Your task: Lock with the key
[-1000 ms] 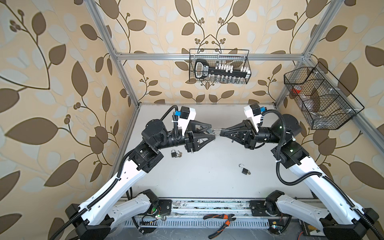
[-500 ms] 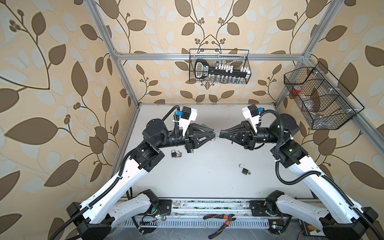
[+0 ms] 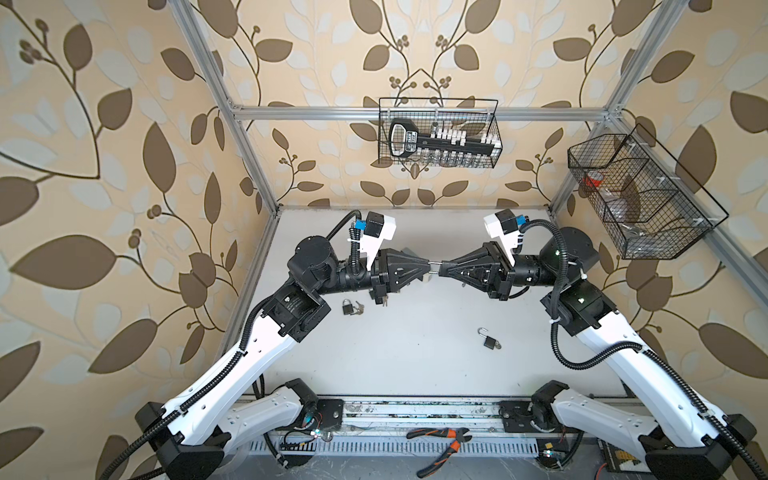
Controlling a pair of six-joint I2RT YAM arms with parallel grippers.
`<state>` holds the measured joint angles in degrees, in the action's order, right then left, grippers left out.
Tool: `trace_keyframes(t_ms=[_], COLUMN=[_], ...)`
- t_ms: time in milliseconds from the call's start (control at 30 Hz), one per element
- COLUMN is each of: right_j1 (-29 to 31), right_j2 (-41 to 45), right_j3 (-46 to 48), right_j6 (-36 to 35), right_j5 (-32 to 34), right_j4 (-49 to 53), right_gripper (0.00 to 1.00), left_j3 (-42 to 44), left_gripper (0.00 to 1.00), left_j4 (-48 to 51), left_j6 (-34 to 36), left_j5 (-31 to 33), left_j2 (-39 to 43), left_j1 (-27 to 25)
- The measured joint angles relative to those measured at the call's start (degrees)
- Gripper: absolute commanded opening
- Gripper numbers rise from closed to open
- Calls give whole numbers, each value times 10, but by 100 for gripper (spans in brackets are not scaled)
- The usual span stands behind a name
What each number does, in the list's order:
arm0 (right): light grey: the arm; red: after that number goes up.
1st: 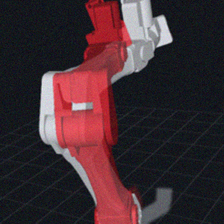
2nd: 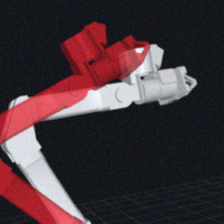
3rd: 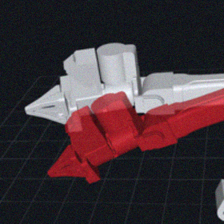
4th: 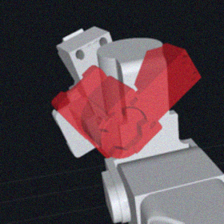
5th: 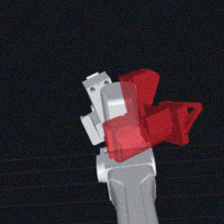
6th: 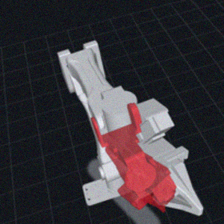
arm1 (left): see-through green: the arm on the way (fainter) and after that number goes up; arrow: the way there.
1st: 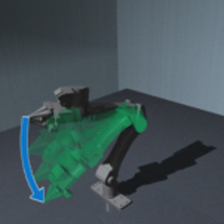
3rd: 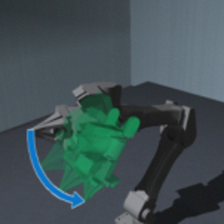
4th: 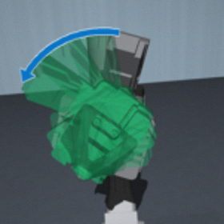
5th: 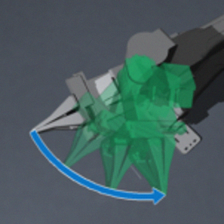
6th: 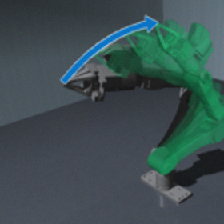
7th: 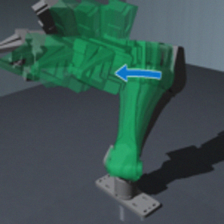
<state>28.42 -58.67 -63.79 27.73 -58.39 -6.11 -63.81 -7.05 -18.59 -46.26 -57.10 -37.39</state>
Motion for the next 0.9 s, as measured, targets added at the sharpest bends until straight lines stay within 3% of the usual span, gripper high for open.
trace_keyframes(t_ms=[500,900], right_j1=[19,39], right_j2=[-26,1], right_j3=[-9,21], right_j6=[31,26], right_j5=[-3,43], right_j4=[-8,-32], right_gripper=[0,0], left_j3=[-17,1], left_gripper=[0,0], left_j4=[28,-32], left_j6=[54,63], left_j5=[-5,52], left_j2=[-14,-3], left_j1=[2,-21])
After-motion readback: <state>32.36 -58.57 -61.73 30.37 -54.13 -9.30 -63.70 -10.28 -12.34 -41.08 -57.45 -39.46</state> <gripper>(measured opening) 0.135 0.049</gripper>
